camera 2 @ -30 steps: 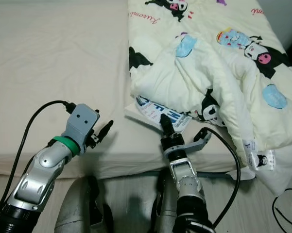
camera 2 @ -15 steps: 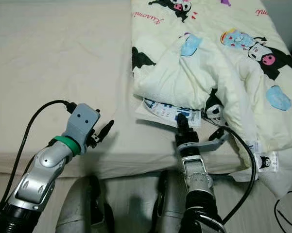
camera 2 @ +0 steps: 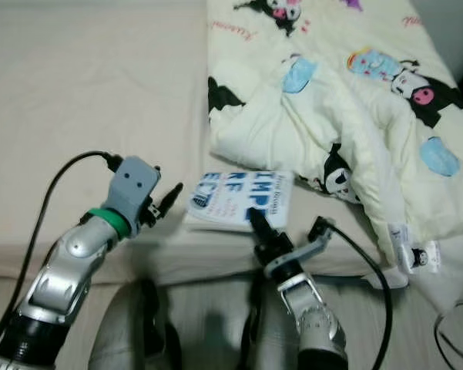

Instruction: Clean up the room

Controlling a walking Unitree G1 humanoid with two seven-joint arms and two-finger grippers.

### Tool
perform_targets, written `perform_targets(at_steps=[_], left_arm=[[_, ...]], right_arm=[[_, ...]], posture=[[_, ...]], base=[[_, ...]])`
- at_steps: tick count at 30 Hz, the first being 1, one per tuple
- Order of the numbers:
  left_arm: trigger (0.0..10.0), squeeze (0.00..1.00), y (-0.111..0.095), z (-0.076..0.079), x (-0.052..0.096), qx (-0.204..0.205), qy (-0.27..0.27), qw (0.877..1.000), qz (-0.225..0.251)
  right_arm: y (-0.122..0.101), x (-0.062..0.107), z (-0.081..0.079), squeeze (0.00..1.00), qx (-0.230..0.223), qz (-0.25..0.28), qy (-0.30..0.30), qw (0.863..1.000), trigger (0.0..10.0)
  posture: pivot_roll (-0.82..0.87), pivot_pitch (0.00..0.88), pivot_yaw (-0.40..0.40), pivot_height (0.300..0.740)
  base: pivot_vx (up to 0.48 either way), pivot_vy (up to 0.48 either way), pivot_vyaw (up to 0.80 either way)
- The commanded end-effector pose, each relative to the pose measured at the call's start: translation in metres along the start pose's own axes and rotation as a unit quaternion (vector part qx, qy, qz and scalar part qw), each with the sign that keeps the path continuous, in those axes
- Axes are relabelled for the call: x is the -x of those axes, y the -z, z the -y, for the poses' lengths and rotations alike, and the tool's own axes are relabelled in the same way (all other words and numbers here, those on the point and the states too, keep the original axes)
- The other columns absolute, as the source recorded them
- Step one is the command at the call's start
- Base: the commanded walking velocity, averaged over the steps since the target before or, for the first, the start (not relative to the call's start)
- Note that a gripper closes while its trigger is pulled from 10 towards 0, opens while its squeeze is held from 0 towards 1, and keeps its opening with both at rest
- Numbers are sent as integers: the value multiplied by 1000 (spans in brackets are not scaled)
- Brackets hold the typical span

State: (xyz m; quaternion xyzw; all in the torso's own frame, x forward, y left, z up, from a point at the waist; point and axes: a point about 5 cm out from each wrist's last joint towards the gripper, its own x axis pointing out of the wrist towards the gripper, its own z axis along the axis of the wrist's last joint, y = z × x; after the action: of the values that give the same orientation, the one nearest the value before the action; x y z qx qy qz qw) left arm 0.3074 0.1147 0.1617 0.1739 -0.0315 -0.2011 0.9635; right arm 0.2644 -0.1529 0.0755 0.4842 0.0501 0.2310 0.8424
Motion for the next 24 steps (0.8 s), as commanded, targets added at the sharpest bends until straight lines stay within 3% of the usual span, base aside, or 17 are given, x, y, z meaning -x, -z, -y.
perform_targets(at_steps=[1,5,6,7,9,10,11,12,13,15,19,22,24], left_arm=[[10000,0,2,0,2,6,0,1000,-3],[10000,0,2,0,2,6,0,1000,-3],[10000,0,-2,-5,2,7,-10,1000,5],[10000,0,-2,-5,2,7,-10,1000,5],[10000,0,-44,-56,-3,33,-140,986,82],[10000,0,-44,-56,-3,33,-140,986,82],[10000,0,-57,-71,-2,47,-182,976,108],[10000,0,-57,-71,-2,47,-182,976,108],[10000,0,-65,-81,-1,57,-211,968,123],[10000,0,-62,-81,0,84,-219,964,121],[10000,0,-55,-75,1,104,-213,965,110],[10000,0,-33,-59,5,131,-205,967,75],[10000,0,-33,-59,5,131,-205,967,75]], right_arm=[[-2,-2,-6,0,5,2,-20,1000,0],[-2,-2,-6,0,5,2,-20,1000,0],[-5,1,-15,0,33,-10,-37,999,0],[-5,1,-15,0,33,-10,-37,999,0],[-47,-21,-57,0,85,27,-125,988,0],[-47,-21,-57,0,85,27,-125,988,0],[-58,-29,-70,0,102,38,-147,983,3922],[-58,-29,-70,0,102,38,-147,983,3922],[-64,-35,-78,0,120,47,-154,980,10000],[-70,-42,-80,0,147,69,-134,978,10000],[-74,-43,-78,0,158,86,-116,977,10000],[-78,-41,-78,0,174,95,-112,974,10000],[-78,-41,-78,0,174,95,-112,974,10000]], posture=[[-20,142,76,583],[-20,142,76,583],[-24,140,74,583],[-24,140,74,583],[-46,84,17,583],[-46,84,17,583],[-45,81,14,583],[-45,81,14,583],[-46,68,7,583],[-49,51,-3,583],[-52,46,-9,583],[-59,39,-21,583],[-59,39,-21,583]], base=[[0,0,0],[0,0,0],[0,0,0],[0,0,0],[0,0,0],[0,0,0],[0,0,0],[0,0,0],[0,0,0],[0,0,0],[0,0,0],[0,0,0],[0,0,0]])
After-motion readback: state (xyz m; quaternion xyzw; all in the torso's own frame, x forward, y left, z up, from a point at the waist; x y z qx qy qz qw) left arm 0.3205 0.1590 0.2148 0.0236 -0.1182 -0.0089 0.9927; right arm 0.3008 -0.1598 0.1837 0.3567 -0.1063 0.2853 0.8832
